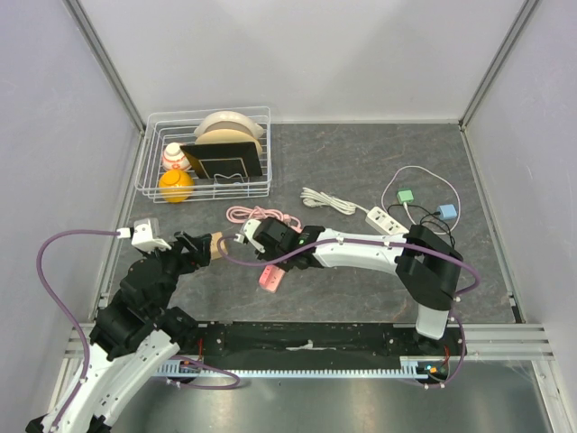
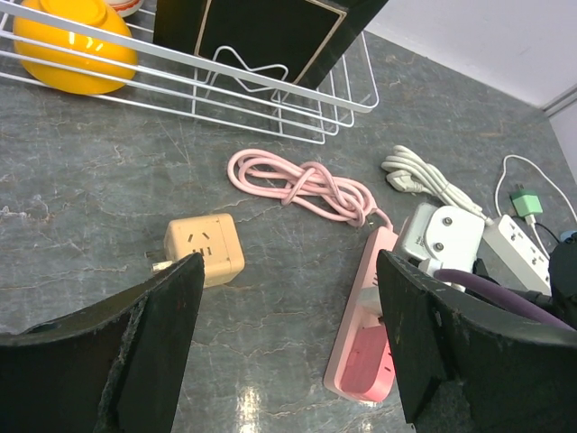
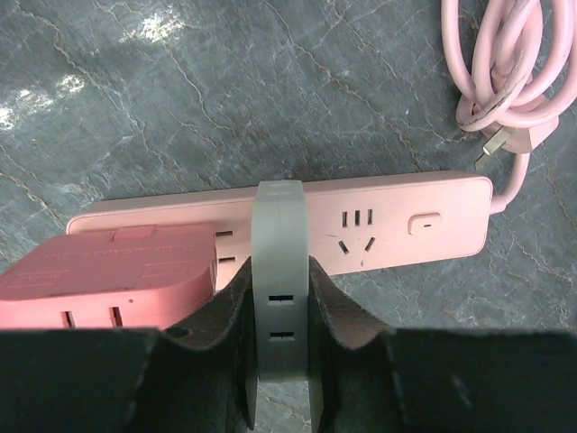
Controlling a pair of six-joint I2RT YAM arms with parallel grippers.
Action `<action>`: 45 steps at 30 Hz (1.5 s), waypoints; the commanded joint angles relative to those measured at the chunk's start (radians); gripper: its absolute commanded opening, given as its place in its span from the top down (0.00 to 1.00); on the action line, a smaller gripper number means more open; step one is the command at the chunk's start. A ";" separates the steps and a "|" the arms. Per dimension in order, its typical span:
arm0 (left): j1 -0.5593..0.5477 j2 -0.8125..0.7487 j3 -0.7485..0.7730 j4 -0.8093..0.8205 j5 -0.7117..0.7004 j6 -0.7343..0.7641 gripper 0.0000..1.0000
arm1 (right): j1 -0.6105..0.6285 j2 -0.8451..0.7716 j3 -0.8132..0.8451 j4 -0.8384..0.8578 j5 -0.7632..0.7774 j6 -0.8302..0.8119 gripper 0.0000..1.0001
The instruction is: Insert the plug
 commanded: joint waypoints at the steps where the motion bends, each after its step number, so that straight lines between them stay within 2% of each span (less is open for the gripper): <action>1: -0.001 0.008 0.007 0.045 0.003 -0.015 0.16 | 0.012 0.065 -0.038 -0.008 -0.136 0.053 1.00; 8: -0.001 0.005 0.007 0.047 0.003 -0.015 0.16 | -0.020 0.040 -0.050 -0.010 -0.030 0.052 1.00; 16: -0.001 0.006 0.007 0.047 0.005 -0.013 0.16 | -0.028 0.109 -0.077 -0.005 -0.008 0.035 1.00; 21: -0.001 0.012 0.007 0.048 0.005 -0.015 0.16 | -0.033 0.086 -0.139 0.018 -0.008 0.046 1.00; 30: -0.001 0.006 0.005 0.048 0.005 -0.015 0.16 | -0.033 0.097 -0.153 0.038 -0.034 0.053 0.99; 31: -0.001 0.011 0.005 0.048 0.006 -0.013 0.16 | -0.033 0.077 -0.147 0.033 -0.039 0.053 0.97; 35: -0.001 0.015 0.007 0.050 0.008 -0.012 0.16 | -0.033 0.010 -0.125 0.033 -0.050 0.047 0.75; 38: -0.001 0.011 0.007 0.050 0.006 -0.012 0.16 | -0.033 -0.044 -0.102 0.027 -0.036 0.035 0.64; 41: -0.001 0.008 0.007 0.050 0.005 -0.013 0.16 | -0.039 -0.086 -0.074 0.019 -0.025 0.026 0.57; 43: -0.001 0.009 0.005 0.050 0.006 -0.013 0.16 | -0.051 -0.113 -0.059 0.019 -0.031 0.023 0.46; 45: -0.001 0.012 0.008 0.050 0.006 -0.013 0.16 | -0.065 -0.130 -0.045 0.018 -0.038 0.024 0.44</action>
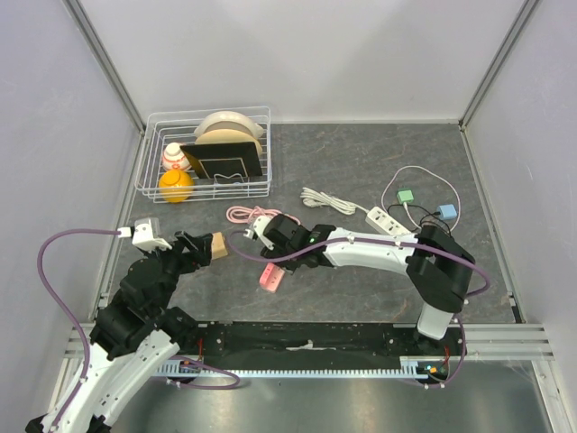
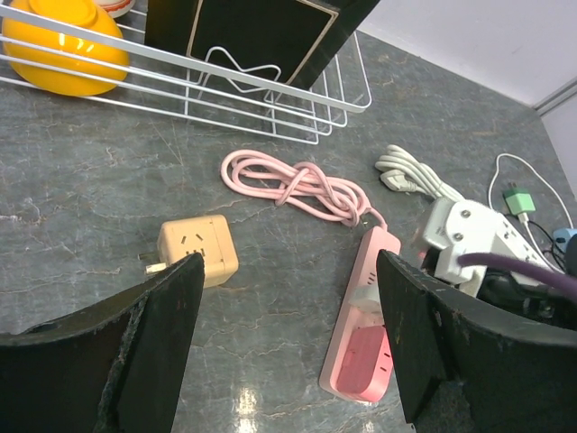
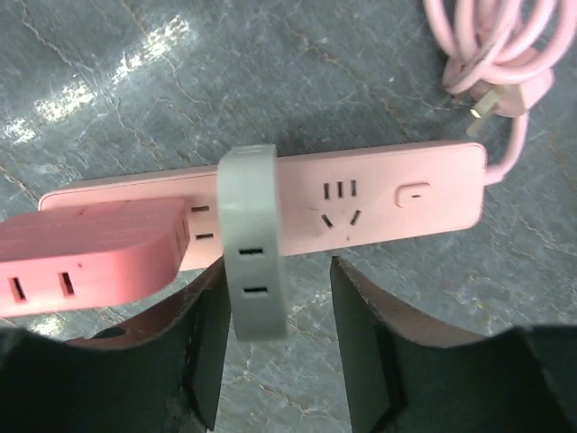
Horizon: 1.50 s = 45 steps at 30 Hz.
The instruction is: Insert the plug
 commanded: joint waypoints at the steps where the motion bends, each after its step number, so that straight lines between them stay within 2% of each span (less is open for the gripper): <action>1: -0.001 0.008 0.007 0.039 -0.008 -0.012 0.16 | -0.030 -0.099 0.038 -0.021 -0.013 0.003 0.44; 4: -0.001 0.008 0.007 0.039 -0.005 -0.012 0.16 | -0.060 -0.159 0.043 -0.018 -0.004 0.012 0.41; 7: -0.001 0.013 0.005 0.049 0.009 -0.005 0.16 | -0.111 -0.237 0.026 0.003 0.003 0.039 0.31; 9: -0.001 0.020 0.004 0.055 0.026 -0.002 0.15 | -0.163 -0.282 -0.011 0.023 0.015 0.053 0.07; 10: -0.001 0.033 0.005 0.057 0.032 0.002 0.14 | -0.180 -0.323 -0.026 0.042 0.015 0.087 0.02; 16: -0.001 0.083 0.008 0.066 0.086 0.016 0.13 | -0.287 -0.425 -0.109 0.063 0.032 0.142 0.02; 20: -0.001 0.100 0.010 0.072 0.110 0.021 0.13 | -0.362 -0.434 -0.147 0.043 0.128 0.209 0.02; 23: -0.002 0.114 0.010 0.072 0.130 0.025 0.13 | -0.497 -0.425 -0.181 0.028 0.124 0.257 0.02; 24: -0.001 0.119 0.011 0.074 0.133 0.025 0.13 | -0.583 -0.423 -0.201 0.028 0.109 0.283 0.02; 29: -0.001 0.119 0.010 0.080 0.159 0.028 0.13 | -0.830 -0.414 -0.258 0.049 -0.008 0.346 0.02; 35: -0.001 0.128 0.008 0.089 0.186 0.033 0.13 | -1.023 -0.339 -0.308 0.079 -0.193 0.377 0.02; 41: -0.001 0.128 0.008 0.094 0.198 0.034 0.13 | -1.061 -0.282 -0.379 0.103 -0.272 0.388 0.02; 45: -0.001 0.123 0.010 0.095 0.201 0.036 0.13 | -1.042 -0.314 -0.429 0.122 -0.413 0.414 0.02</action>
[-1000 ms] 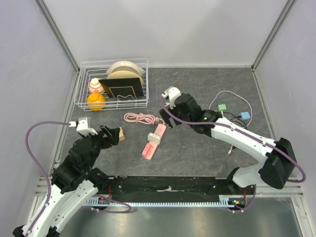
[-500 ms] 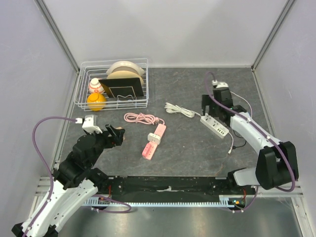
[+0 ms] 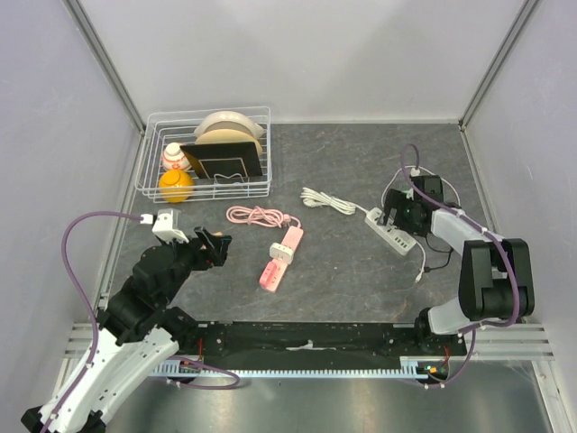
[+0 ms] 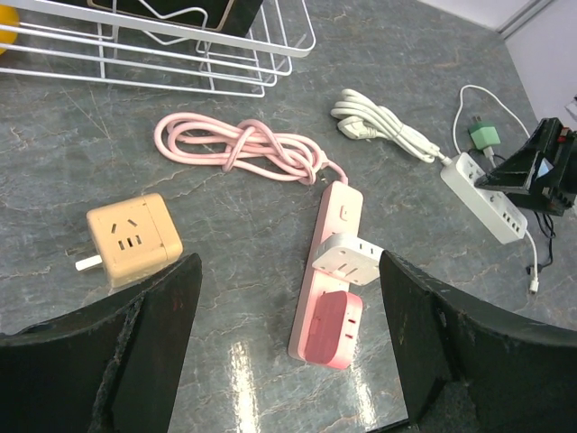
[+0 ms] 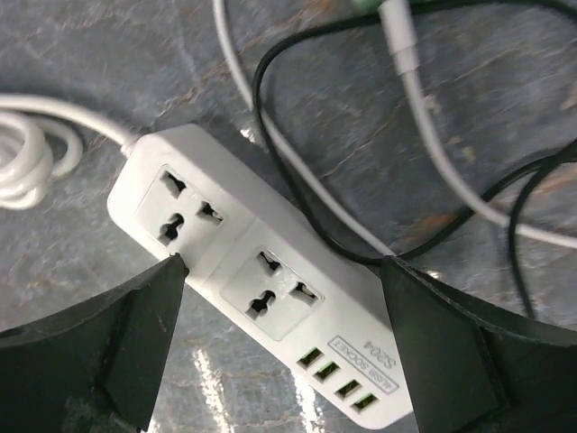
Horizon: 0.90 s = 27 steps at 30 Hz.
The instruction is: Insert the plug
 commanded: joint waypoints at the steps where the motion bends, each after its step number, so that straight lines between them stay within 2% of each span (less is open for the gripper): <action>1: 0.000 0.000 0.008 0.036 0.017 0.034 0.13 | 0.038 -0.050 -0.056 0.030 -0.160 0.040 0.02; 6: 0.000 0.000 0.008 0.038 0.017 0.036 0.13 | 0.224 -0.159 -0.082 0.017 -0.169 0.132 0.02; 11: 0.000 0.002 0.008 0.038 0.017 0.036 0.13 | 0.403 -0.152 -0.033 0.011 -0.171 0.158 0.02; 13: 0.000 0.003 0.007 0.039 0.019 0.036 0.13 | 0.418 -0.144 0.005 -0.008 -0.101 0.120 0.02; 17: 0.000 0.000 0.007 0.039 0.019 0.036 0.13 | 0.381 -0.140 0.086 -0.040 0.166 0.017 0.02; 22: 0.000 0.005 0.005 0.039 0.025 0.036 0.13 | 0.229 -0.066 0.186 0.009 0.254 -0.033 0.05; 25: 0.000 0.008 0.007 0.039 0.026 0.036 0.13 | 0.123 0.018 0.246 0.043 0.281 -0.069 0.05; 27: 0.000 0.006 0.005 0.041 0.028 0.034 0.13 | 0.097 0.090 0.274 0.063 0.291 -0.115 0.04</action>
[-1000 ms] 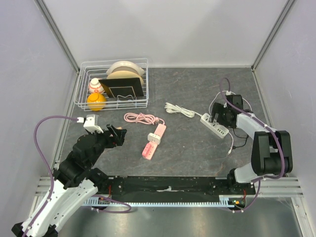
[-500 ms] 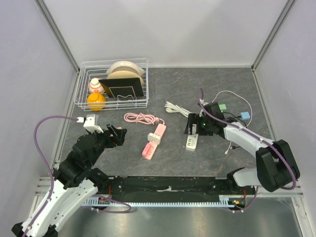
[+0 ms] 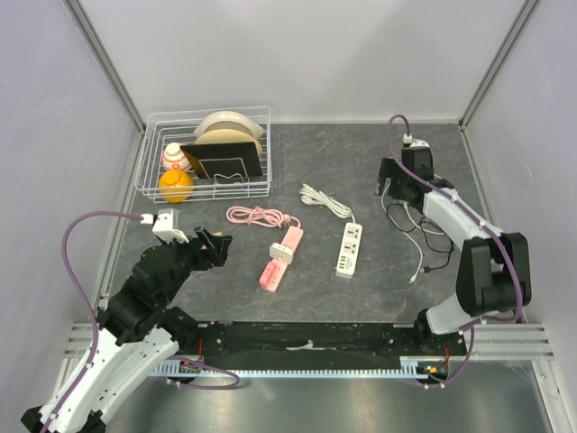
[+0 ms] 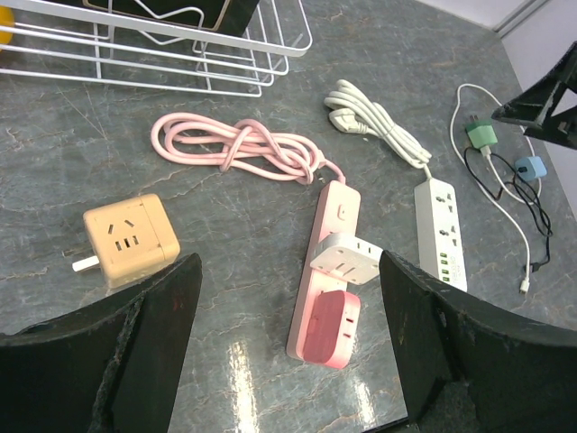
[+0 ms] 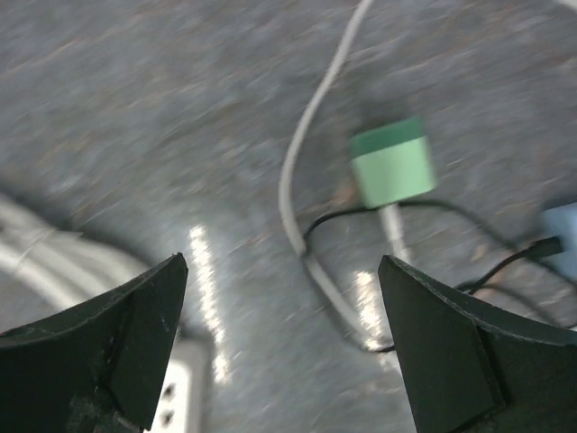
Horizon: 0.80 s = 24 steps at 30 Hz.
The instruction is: Insert the plug
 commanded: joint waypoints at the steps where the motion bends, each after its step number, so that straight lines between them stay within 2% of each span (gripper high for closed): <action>1: 0.000 0.006 0.005 0.036 0.025 0.034 0.13 | -0.078 0.126 0.097 0.054 0.093 -0.101 0.04; 5: 0.000 0.008 0.005 0.036 0.025 0.034 0.13 | -0.126 0.252 0.148 0.065 0.058 -0.147 0.04; 10: 0.001 0.015 0.005 0.039 0.034 0.036 0.13 | -0.153 0.315 0.155 0.080 -0.002 -0.181 0.05; 14: 0.001 0.025 0.005 0.044 0.042 0.036 0.13 | -0.163 0.349 0.142 0.085 -0.030 -0.212 0.10; 19: 0.001 0.031 0.004 0.044 0.046 0.038 0.13 | -0.169 0.375 0.136 0.098 -0.042 -0.250 0.21; 24: 0.001 0.026 0.004 0.044 0.046 0.038 0.13 | -0.170 0.393 0.120 0.137 -0.039 -0.265 0.23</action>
